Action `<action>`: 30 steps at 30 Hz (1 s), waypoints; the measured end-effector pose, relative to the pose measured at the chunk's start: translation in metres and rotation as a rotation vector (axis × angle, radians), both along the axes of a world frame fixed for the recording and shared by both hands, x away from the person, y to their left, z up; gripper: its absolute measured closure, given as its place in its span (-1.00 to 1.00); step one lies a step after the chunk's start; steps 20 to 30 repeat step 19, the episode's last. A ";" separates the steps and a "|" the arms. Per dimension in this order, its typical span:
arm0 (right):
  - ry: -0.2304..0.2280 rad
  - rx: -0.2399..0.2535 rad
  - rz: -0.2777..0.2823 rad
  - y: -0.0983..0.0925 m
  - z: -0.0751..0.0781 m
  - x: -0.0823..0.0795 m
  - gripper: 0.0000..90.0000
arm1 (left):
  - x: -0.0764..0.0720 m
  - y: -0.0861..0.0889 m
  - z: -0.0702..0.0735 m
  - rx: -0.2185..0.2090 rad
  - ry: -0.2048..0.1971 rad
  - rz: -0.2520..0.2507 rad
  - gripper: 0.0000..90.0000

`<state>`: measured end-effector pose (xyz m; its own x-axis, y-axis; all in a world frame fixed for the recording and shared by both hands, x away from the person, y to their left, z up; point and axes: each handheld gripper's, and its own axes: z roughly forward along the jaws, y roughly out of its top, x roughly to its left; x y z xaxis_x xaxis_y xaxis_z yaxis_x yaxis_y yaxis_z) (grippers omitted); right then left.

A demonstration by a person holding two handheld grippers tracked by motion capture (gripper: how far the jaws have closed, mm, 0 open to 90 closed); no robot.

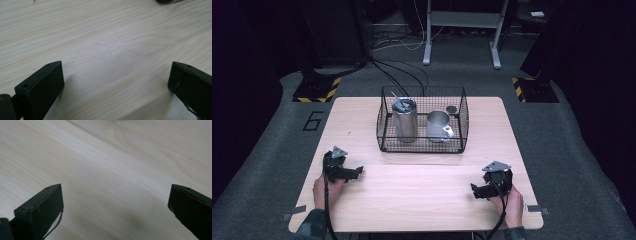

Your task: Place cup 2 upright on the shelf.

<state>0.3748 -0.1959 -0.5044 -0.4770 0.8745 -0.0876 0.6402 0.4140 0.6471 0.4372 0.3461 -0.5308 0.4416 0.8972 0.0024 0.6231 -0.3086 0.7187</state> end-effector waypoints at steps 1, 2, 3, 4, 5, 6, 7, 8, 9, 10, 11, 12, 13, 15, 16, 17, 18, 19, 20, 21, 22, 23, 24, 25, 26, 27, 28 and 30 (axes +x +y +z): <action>0.003 0.003 -0.013 -0.002 -0.005 -0.001 -1.00 | 0.000 0.000 0.000 -0.005 -0.003 0.005 -0.99; 0.011 0.020 -0.036 -0.006 -0.014 -0.004 -1.00 | 0.000 0.000 0.000 0.000 0.000 0.000 -0.99; 0.005 0.043 -0.036 -0.009 -0.017 -0.005 -1.00 | 0.000 0.000 0.000 -0.003 -0.002 0.003 -0.99; -0.005 0.078 -0.043 -0.012 -0.020 -0.005 -1.00 | 0.000 0.000 0.000 -0.003 -0.002 0.003 -0.99; -0.005 0.078 -0.043 -0.012 -0.020 -0.005 -1.00 | 0.000 0.000 0.000 -0.001 -0.001 0.001 -0.99; -0.003 0.099 -0.040 -0.016 -0.022 -0.005 -1.00 | 0.000 0.000 0.000 0.000 0.000 0.000 -0.99; -0.041 0.115 -0.042 -0.019 -0.026 -0.006 -1.00 | 0.000 0.000 0.000 0.000 0.000 0.000 -0.99; -0.041 0.115 -0.042 -0.019 -0.026 -0.006 -1.00 | 0.000 0.000 0.000 -0.004 -0.002 0.004 -0.99; -0.041 0.117 -0.046 -0.020 -0.026 -0.007 -1.00 | 0.000 0.000 0.000 -0.004 -0.002 0.004 -0.99; -0.042 0.116 -0.048 -0.020 -0.026 -0.006 -1.00 | 0.000 0.000 0.000 0.001 0.000 0.000 -0.99; -0.039 0.118 -0.053 -0.020 -0.026 -0.007 -1.00 | 0.000 0.000 0.000 0.000 0.000 0.000 -0.99; -0.039 0.118 -0.053 -0.020 -0.026 -0.007 -1.00 | 0.000 0.000 0.000 0.000 0.000 0.000 -0.99; -0.040 0.118 -0.051 -0.020 -0.026 -0.007 -1.00 | 0.000 0.000 0.000 -0.004 -0.003 0.005 -0.99; -0.042 0.117 -0.049 -0.020 -0.026 -0.006 -1.00 | 0.000 0.000 0.000 -0.003 -0.002 0.004 -0.99; -0.043 0.116 -0.049 -0.020 -0.026 -0.006 -1.00 | 0.000 0.000 0.000 -0.004 -0.002 0.005 -0.99; -0.043 0.116 -0.049 -0.020 -0.026 -0.006 -1.00 | 0.000 0.000 0.000 -0.004 -0.002 0.005 -0.99; -0.044 0.123 -0.060 -0.019 -0.026 -0.007 -1.00 | 0.000 0.000 0.000 -0.001 -0.005 0.003 -0.99; -0.044 0.123 -0.059 -0.019 -0.026 -0.007 -1.00 | 0.000 -0.001 -0.001 -0.007 -0.014 0.011 -0.99; -0.044 0.123 -0.059 -0.019 -0.026 -0.007 -1.00 | 0.000 -0.001 -0.001 -0.007 -0.014 0.011 -0.99; -0.044 0.123 -0.059 -0.019 -0.026 -0.007 -1.00 | 0.000 -0.001 -0.001 -0.007 -0.014 0.011 -0.99; -0.044 0.123 -0.059 -0.019 -0.026 -0.007 -1.00 | 0.000 -0.001 -0.001 -0.007 -0.014 0.011 -0.99; -0.044 0.123 -0.059 -0.019 -0.026 -0.007 -1.00 | 0.000 -0.001 -0.001 -0.007 -0.014 0.011 -0.99; -0.044 0.123 -0.059 -0.019 -0.026 -0.007 -1.00 | 0.000 -0.001 -0.001 -0.007 -0.014 0.011 -0.99; -0.044 0.123 -0.059 -0.019 -0.026 -0.007 -1.00 | 0.000 -0.001 -0.001 -0.007 -0.014 0.011 -0.99; -0.044 0.123 -0.059 -0.019 -0.026 -0.007 -1.00 | 0.000 -0.001 -0.001 -0.007 -0.014 0.011 -0.99; -0.044 0.123 -0.059 -0.019 -0.026 -0.007 -1.00 | 0.000 -0.001 -0.001 -0.007 -0.014 0.011 -0.99; -0.044 0.123 -0.059 -0.019 -0.026 -0.007 -1.00 | 0.000 -0.001 -0.001 -0.007 -0.014 0.011 -0.99; -0.044 0.123 -0.059 -0.019 -0.026 -0.007 -1.00 | 0.000 -0.001 -0.001 -0.007 -0.014 0.011 -0.99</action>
